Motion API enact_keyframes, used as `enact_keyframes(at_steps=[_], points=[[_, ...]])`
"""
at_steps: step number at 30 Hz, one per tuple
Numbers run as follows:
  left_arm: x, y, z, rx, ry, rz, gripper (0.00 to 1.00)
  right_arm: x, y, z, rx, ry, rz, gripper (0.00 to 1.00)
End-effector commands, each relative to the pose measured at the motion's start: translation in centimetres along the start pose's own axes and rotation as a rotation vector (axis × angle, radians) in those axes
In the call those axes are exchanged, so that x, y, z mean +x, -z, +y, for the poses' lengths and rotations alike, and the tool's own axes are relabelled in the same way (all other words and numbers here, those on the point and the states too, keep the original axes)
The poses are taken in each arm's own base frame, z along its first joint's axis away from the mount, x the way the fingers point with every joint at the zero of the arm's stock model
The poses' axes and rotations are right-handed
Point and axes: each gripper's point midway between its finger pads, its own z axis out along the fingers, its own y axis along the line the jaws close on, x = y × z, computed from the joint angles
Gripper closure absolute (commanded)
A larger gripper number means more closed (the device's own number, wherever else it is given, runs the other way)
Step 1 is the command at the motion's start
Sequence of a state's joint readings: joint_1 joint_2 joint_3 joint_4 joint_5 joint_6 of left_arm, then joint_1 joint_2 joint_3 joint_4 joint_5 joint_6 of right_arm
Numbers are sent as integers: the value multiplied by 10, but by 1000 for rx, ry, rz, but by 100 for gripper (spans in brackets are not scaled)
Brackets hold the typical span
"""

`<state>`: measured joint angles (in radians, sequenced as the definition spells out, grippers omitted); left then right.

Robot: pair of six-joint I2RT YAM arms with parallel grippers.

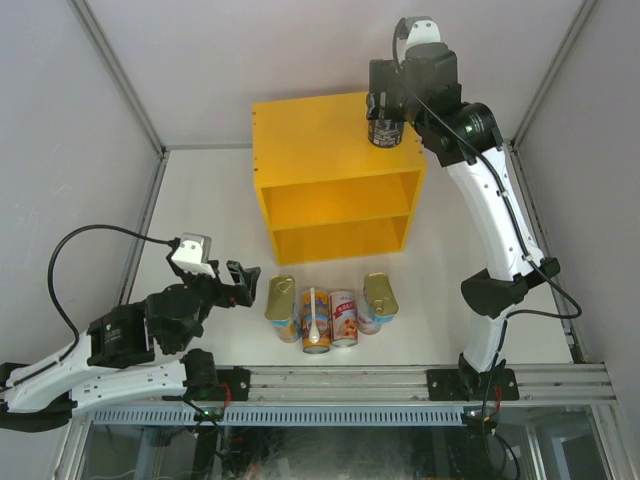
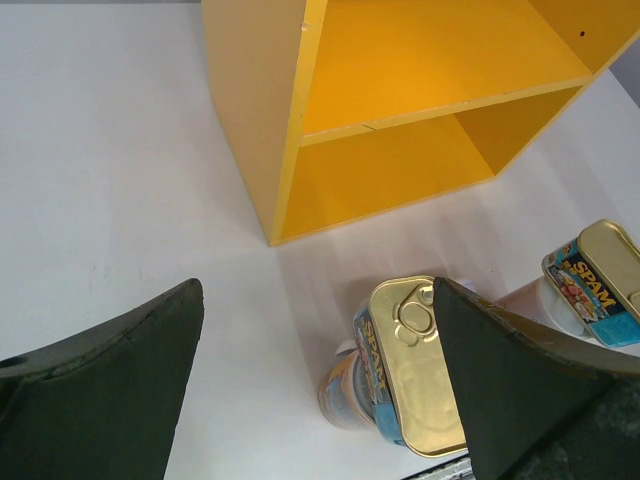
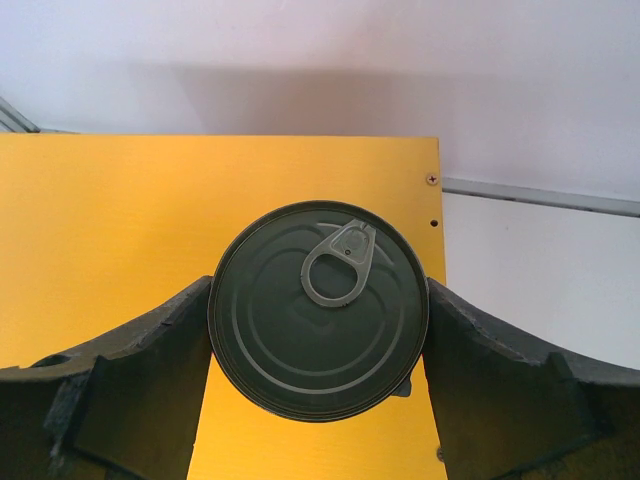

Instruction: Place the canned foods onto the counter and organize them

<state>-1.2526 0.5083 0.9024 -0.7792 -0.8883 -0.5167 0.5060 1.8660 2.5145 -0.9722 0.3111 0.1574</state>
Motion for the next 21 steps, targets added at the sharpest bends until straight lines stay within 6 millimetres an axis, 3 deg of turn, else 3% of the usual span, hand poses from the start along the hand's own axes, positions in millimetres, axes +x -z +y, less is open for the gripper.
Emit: enact_keyframes(at_steps=[1, 5, 14, 21], points=[[-5, -3, 0, -12, 3, -31, 0, -37, 13, -1, -27, -29, -124, 33], [-3, -6, -2, -24, -9, -26, 0, -41, 19, -2, -38, -27, -137, 23], [-10, -8, 4, -80, 5, -47, 0, -40, 29, -2, -49, -38, -142, 21], [-26, -11, -5, -61, -1, -65, 0, -41, 35, -6, -36, -36, -153, 19]])
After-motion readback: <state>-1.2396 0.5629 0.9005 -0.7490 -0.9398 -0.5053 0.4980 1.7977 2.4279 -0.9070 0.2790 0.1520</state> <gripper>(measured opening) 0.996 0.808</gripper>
